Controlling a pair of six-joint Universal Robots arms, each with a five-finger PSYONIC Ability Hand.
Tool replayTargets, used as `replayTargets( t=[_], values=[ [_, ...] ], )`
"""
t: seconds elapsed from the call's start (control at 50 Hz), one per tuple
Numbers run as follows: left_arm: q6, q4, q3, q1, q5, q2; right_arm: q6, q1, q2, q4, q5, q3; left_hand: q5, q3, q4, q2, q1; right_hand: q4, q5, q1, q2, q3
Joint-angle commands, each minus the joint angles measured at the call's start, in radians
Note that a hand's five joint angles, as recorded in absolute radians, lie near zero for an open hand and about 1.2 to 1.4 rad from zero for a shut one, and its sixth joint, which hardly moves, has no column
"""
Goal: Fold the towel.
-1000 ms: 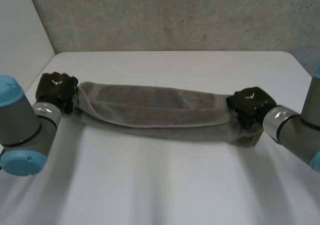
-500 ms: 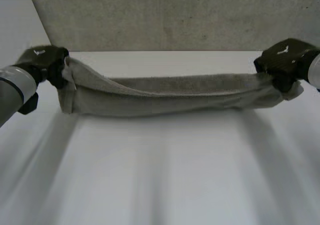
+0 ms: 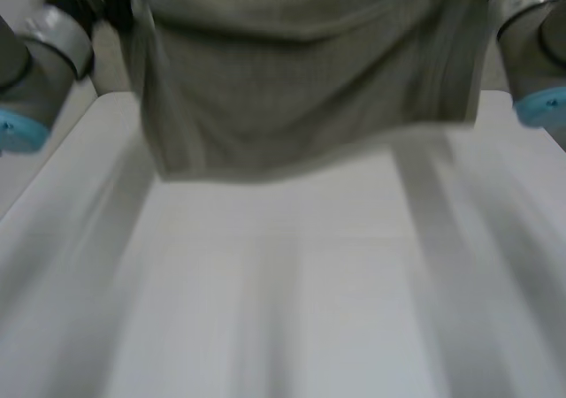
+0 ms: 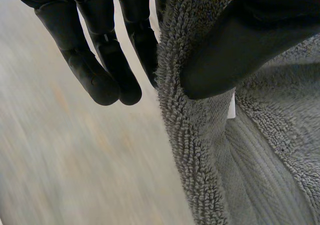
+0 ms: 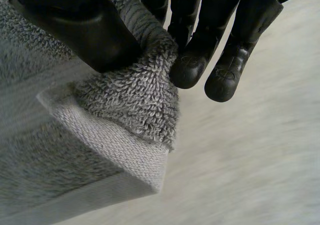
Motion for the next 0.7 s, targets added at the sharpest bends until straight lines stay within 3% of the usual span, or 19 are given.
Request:
replayTargets(
  t=[0.02,0.04,0.14,0.3,0.34,0.38,0.4,0.44,0.54,0.62,0.66,0.7],
  values=[
    [-0.22,0.161,0.011,0.058,0.004,0.074,0.078,-0.011,-0.17,-0.043,-0.058,0.196,-0.252,-0.153,-0.129,-0.095,-0.024,0.055,0.054,0.078,0.088,0.057],
    [-0.242,0.147,-0.003,0.061,0.009,0.068,0.078,-0.011,-0.17,-0.042,-0.059,0.197,-0.252,-0.153,-0.129,-0.095,-0.024,0.055,0.054,0.078,0.088,0.057],
    [-0.233,0.123,-0.107,0.084,0.045,0.041,0.06,-0.007,-0.124,0.284,-0.12,0.252,-0.252,-0.153,-0.129,-0.095,-0.024,0.055,0.054,0.078,0.088,0.057],
    [-0.158,0.205,-0.42,0.111,0.229,-0.005,0.038,-0.014,-0.099,0.363,-0.126,0.446,-0.252,-0.153,-0.129,-0.095,-0.024,0.055,0.054,0.078,0.088,0.057],
    [-0.11,0.23,-0.487,0.114,0.257,-0.01,0.038,-0.014,-0.099,0.365,-0.126,0.489,-0.252,-0.153,-0.129,-0.095,-0.024,0.055,0.054,0.078,0.088,0.057],
    [0.009,0.279,-0.608,0.123,0.282,-0.021,0.038,-0.014,-0.099,0.363,-0.129,0.534,-0.252,-0.153,-0.129,-0.095,-0.024,0.055,0.054,0.078,0.088,0.057],
    [0.01,0.279,-0.609,0.123,0.282,-0.021,0.038,-0.014,-0.099,0.362,-0.131,0.578,-0.252,-0.153,-0.129,-0.095,-0.024,0.055,0.054,0.078,0.088,0.057],
    [0.141,0.311,-0.702,0.144,0.288,-0.028,0.037,-0.014,-0.099,0.357,-0.132,0.618,-0.252,-0.153,-0.129,-0.095,-0.024,0.055,0.054,0.078,0.088,0.057],
    [0.291,0.313,-0.793,0.181,0.288,-0.021,0.038,-0.02,-0.104,0.339,-0.135,0.712,-0.252,-0.153,-0.129,-0.095,-0.024,0.055,0.054,0.078,0.088,0.057],
    [0.364,0.308,-0.828,0.186,0.283,-0.013,0.055,-0.02,-0.124,0.323,-0.135,0.769,-0.416,-0.317,-0.293,-0.259,-0.188,0.055,0.054,0.078,0.088,0.057],
    [0.414,0.308,-0.86,0.187,0.282,-0.002,0.057,-0.02,-0.135,0.316,-0.135,0.784,-0.699,-0.601,-0.577,-0.543,-0.471,0.055,0.054,0.078,0.088,0.057],
    [0.436,0.308,-0.877,0.186,0.282,0.005,0.057,-0.02,-0.144,0.308,-0.132,0.799,-0.834,-0.736,-0.712,-0.678,-0.606,0.055,0.054,0.078,0.088,0.057]
  ],
)
